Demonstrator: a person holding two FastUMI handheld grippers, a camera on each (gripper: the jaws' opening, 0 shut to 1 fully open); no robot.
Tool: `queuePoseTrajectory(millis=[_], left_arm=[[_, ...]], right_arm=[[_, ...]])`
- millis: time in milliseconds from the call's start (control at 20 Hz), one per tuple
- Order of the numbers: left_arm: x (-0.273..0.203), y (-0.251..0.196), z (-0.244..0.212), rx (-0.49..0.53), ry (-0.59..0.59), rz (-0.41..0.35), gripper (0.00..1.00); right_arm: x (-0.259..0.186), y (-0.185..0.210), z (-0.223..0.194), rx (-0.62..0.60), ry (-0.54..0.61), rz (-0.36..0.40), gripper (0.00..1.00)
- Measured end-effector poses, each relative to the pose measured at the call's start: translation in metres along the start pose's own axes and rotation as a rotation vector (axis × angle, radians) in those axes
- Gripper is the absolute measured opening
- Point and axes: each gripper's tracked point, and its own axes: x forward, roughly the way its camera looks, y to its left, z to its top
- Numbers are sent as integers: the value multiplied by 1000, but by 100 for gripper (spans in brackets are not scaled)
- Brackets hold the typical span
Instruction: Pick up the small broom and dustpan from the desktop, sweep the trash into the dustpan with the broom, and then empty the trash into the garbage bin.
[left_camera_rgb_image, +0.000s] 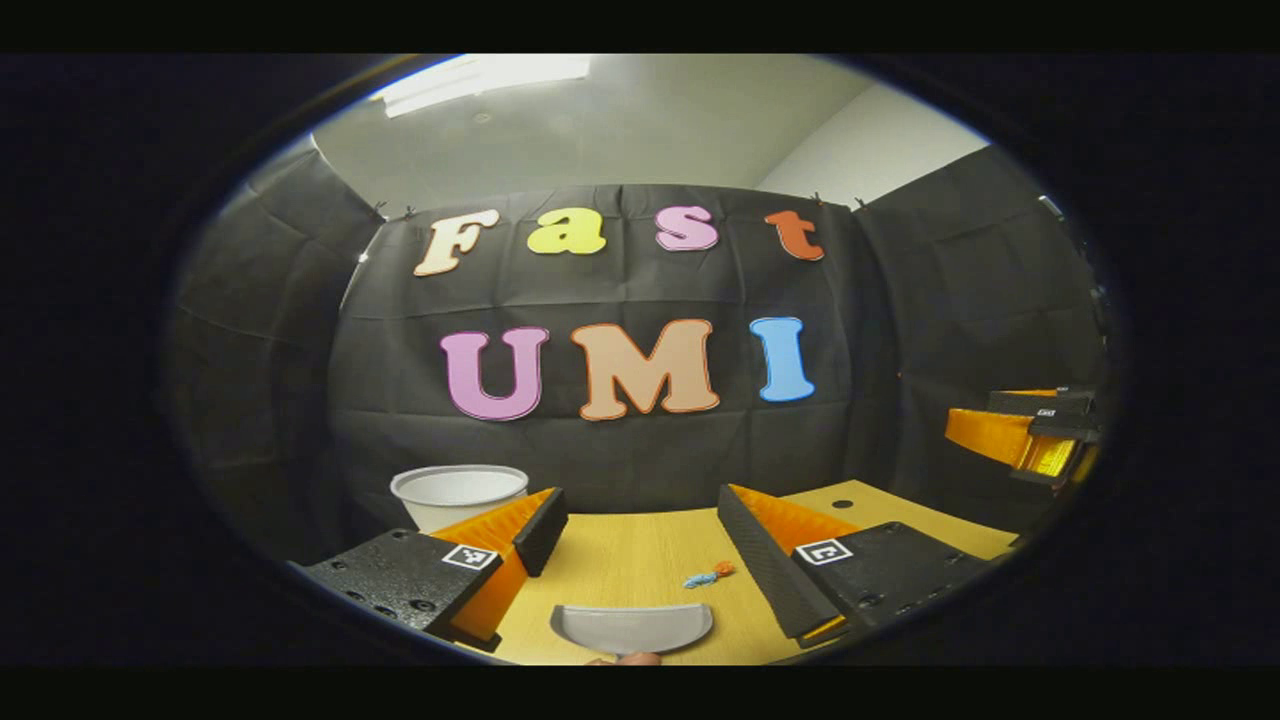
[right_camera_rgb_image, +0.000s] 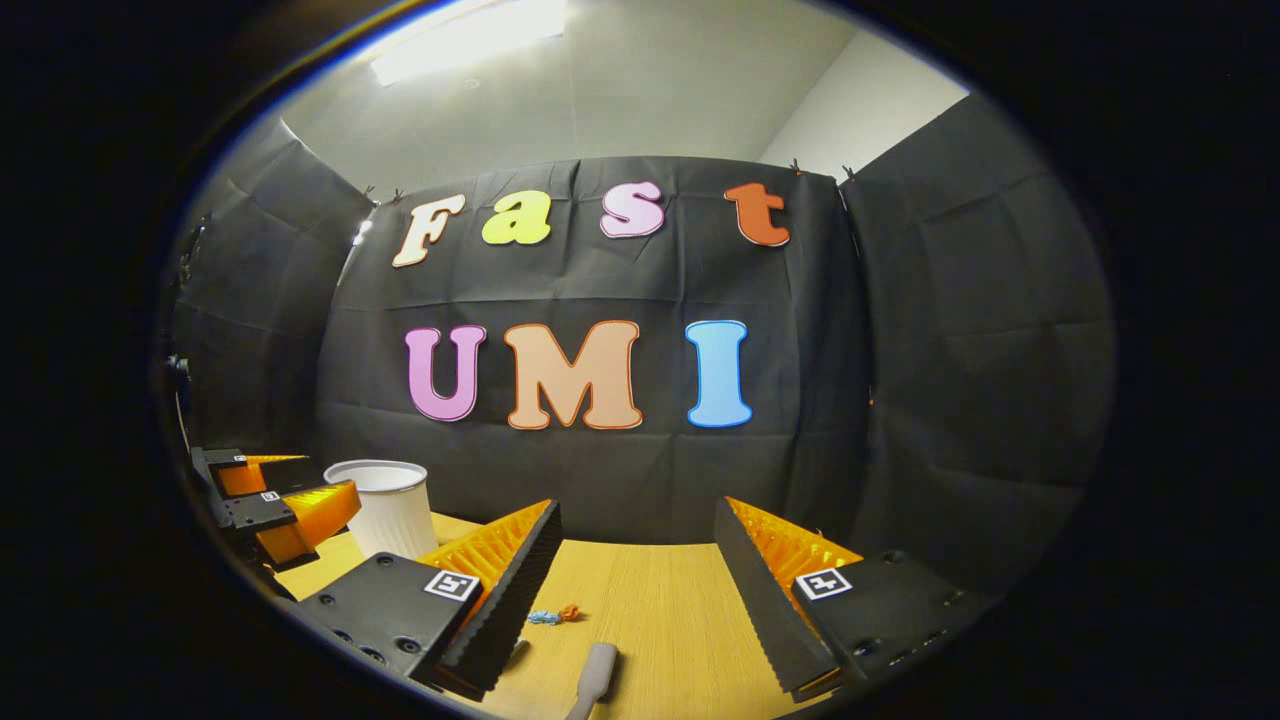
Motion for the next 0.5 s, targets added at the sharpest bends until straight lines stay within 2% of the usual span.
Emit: queuePoseTrajectory(millis=[50, 100, 150, 200, 450, 500], left_arm=[[0, 0, 1, 2, -2, -1, 96], [-1, 1, 2, 3, -3, -1, 92], [0, 1, 1, 3, -4, 1, 96], [-1, 2, 2, 2, -3, 1, 92], [-5, 6, -3, 2, 10, 6, 92], [-5, 8, -3, 4, 12, 9, 96]], right_arm=[[0, 1, 0, 2, -1, 1, 98], [0, 2, 1, 2, 0, 3, 98], [-1, 2, 1, 1, 1, 5, 98], [-2, 3, 1, 0, 3, 6, 98], [-2, 8, -2, -7, 10, 16, 98], [-3, 9, -3, -6, 13, 19, 98]])
